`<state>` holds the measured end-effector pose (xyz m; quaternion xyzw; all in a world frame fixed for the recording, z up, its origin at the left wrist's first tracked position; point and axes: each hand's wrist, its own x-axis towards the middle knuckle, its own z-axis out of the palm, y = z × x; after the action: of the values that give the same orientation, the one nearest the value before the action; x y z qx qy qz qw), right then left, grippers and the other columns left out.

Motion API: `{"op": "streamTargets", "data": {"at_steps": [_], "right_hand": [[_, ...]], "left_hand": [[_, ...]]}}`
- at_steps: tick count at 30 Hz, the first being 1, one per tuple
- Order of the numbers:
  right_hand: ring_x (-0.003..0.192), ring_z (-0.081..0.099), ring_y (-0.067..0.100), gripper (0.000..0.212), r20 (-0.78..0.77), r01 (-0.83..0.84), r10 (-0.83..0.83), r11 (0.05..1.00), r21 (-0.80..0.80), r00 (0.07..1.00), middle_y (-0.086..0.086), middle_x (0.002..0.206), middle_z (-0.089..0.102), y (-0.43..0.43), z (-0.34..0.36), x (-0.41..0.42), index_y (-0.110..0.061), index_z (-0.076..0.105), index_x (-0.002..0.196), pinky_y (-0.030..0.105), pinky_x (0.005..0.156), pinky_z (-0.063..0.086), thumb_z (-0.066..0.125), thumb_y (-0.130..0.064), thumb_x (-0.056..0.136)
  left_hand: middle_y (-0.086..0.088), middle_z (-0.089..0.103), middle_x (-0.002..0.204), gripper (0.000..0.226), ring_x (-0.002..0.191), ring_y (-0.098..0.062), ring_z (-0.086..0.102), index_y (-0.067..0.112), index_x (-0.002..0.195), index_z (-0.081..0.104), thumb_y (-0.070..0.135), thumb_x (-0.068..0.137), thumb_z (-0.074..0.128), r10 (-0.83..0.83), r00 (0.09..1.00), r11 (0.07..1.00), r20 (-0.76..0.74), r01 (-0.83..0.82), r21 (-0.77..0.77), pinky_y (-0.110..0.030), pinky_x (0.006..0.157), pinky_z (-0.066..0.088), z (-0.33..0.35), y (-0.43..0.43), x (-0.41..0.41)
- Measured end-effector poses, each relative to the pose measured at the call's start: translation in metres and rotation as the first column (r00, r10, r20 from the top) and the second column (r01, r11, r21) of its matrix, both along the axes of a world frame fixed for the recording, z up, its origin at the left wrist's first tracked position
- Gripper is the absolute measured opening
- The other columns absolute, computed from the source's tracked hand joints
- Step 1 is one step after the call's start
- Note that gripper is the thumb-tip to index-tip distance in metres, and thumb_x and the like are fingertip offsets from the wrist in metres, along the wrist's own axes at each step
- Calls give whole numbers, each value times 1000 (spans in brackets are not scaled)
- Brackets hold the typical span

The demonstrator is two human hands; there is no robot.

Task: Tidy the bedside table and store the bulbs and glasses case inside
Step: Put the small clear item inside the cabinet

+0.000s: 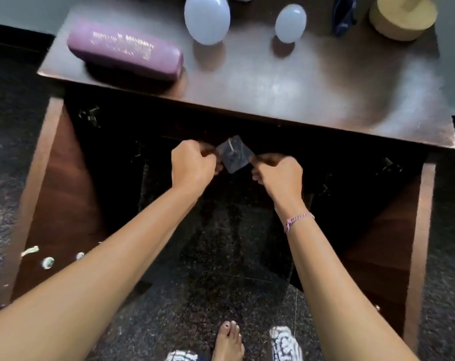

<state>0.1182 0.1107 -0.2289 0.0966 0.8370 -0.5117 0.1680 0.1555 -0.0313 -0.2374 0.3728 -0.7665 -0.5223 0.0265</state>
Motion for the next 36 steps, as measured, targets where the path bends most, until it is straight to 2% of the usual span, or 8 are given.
{"op": "streamTargets", "data": {"at_steps": [5, 10, 15, 17, 21, 26, 31, 36], "right_hand": [[68, 61, 19, 16, -78, -27, 30, 999, 34, 997, 9, 72, 70, -14, -43, -30, -18, 69, 71, 37, 77, 51, 66, -28, 83], [76, 63, 14, 20, -249, -50, 89, 986, 162, 964, 9, 91, 74, -17, -69, -52, -10, 74, 90, 12, 65, 38, 65, -28, 85], [73, 62, 12, 20, -381, -37, 192, 925, 378, 904, -4, 86, 71, -17, -85, -80, -23, 73, 87, 17, 56, 37, 64, -40, 82], [61, 54, 8, 22, -359, -91, 257, 903, 420, 897, -5, 74, 67, -14, -86, -91, -19, 73, 80, 16, 49, 36, 65, -40, 81], [64, 63, 13, 19, -181, -289, 351, 910, 299, 918, 1, 68, 69, -13, -81, -118, -12, 73, 79, 30, 71, 58, 71, -31, 78], [39, 55, 2, 19, -58, -370, 392, 900, 229, 918, -2, 54, 61, -15, -76, -132, -5, 70, 76, 13, 45, 50, 75, -23, 78], [53, 58, 11, 17, 19, -392, 394, 908, 145, 919, 5, 59, 61, -16, -73, -131, 0, 68, 74, 24, 65, 55, 71, -15, 81], [55, 59, 10, 16, 79, -386, 381, 920, 66, 921, 7, 62, 61, -17, -71, -134, 2, 65, 77, 15, 50, 53, 70, -13, 83]], "left_hand": [[-3, 61, 53, 16, 55, -25, 61, 12, 72, 63, 8, 87, 59, -20, 997, 997, -72, 25, 67, -41, 70, 56, -47, -15, -32], [3, 60, 51, 24, 41, -4, 59, 19, 65, 62, 11, 88, 62, -84, 984, 996, -158, 82, -19, -21, 51, 54, -77, -26, -64], [0, 62, 58, 25, 38, 1, 58, 20, 64, 60, 15, 88, 62, -124, 965, 992, -230, 118, -41, -13, 43, 48, -92, -33, -97], [-2, 62, 60, 24, 37, 1, 57, 19, 65, 60, 14, 88, 63, -138, 962, 990, -237, 133, -38, -13, 42, 48, -96, -36, -105], [-7, 61, 63, 18, 36, -2, 59, 8, 69, 62, 8, 87, 64, -104, 952, 990, -289, 128, 66, -11, 40, 48, -96, -39, -109], [-14, 60, 68, 9, 34, -4, 58, -9, 92, 62, -4, 88, 57, -105, 952, 980, -286, 148, 135, -11, 42, 50, -82, -35, -102], [-12, 59, 64, 15, 34, -3, 58, -18, 97, 61, -8, 87, 57, -98, 967, 976, -234, 139, 168, -11, 45, 51, -74, -32, -96], [-12, 62, 65, 13, 39, -5, 61, -15, 92, 63, -6, 83, 63, -97, 962, 969, -255, 150, 195, -12, 46, 52, -77, -37, -97]]}}
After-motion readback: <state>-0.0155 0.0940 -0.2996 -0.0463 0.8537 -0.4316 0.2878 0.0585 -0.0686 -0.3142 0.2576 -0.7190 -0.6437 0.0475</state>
